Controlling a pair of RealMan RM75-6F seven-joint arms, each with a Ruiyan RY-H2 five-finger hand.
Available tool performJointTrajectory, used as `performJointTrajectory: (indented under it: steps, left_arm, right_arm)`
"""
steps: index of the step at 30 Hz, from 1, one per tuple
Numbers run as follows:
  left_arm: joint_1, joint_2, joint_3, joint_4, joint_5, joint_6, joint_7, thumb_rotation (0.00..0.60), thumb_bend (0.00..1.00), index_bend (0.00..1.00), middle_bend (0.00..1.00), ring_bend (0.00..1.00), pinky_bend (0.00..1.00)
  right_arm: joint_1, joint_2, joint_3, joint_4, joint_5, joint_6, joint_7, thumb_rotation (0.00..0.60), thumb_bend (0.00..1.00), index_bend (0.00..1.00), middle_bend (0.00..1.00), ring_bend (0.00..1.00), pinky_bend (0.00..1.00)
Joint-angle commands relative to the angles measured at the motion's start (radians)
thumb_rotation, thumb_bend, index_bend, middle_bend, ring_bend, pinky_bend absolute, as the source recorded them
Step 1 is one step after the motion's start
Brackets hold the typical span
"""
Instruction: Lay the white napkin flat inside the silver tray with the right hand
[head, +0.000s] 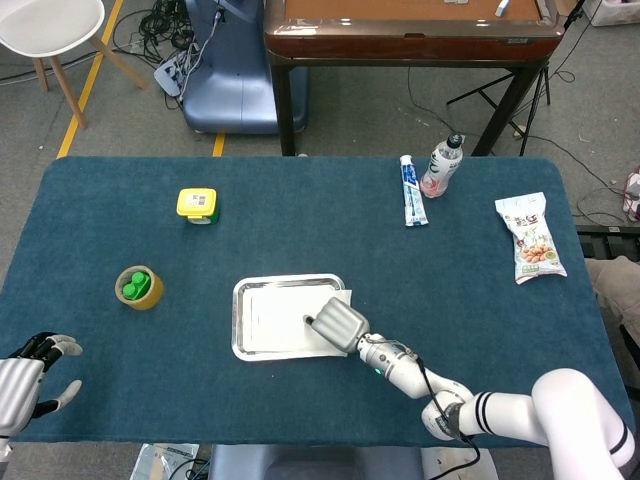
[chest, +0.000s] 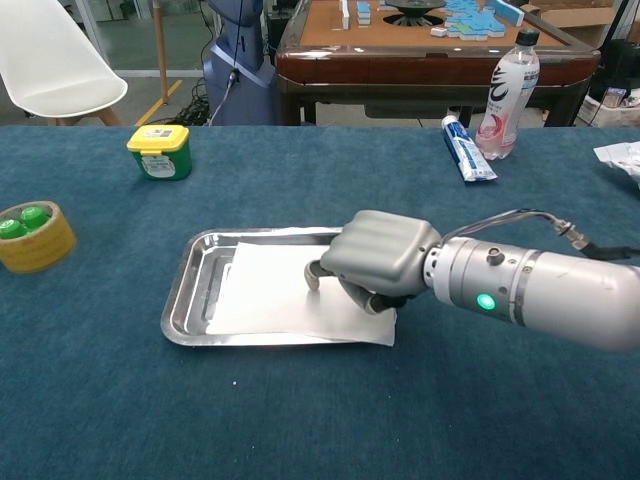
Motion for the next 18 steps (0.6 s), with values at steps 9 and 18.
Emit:
performJointTrajectory:
  steps: [9, 18]
  left_arm:
    - [0.000, 0.001, 0.001, 0.000, 0.001, 0.000, -0.003, 0.600, 0.23, 0.41, 0.35, 0.23, 0.48]
    - [0.002, 0.004, 0.001, 0.000, 0.003, 0.004, -0.007, 0.600, 0.23, 0.41, 0.35, 0.23, 0.48]
  right_arm:
    - [0.018, -0.038, 0.015, 0.036, 0.005, -0.001, 0.019, 0.600, 1.00, 0.28, 1.00, 0.92, 1.00]
    - [0.033, -0.067, 0.024, 0.059, 0.004, 0.001, 0.021, 0.600, 1.00, 0.28, 1.00, 0.92, 1.00]
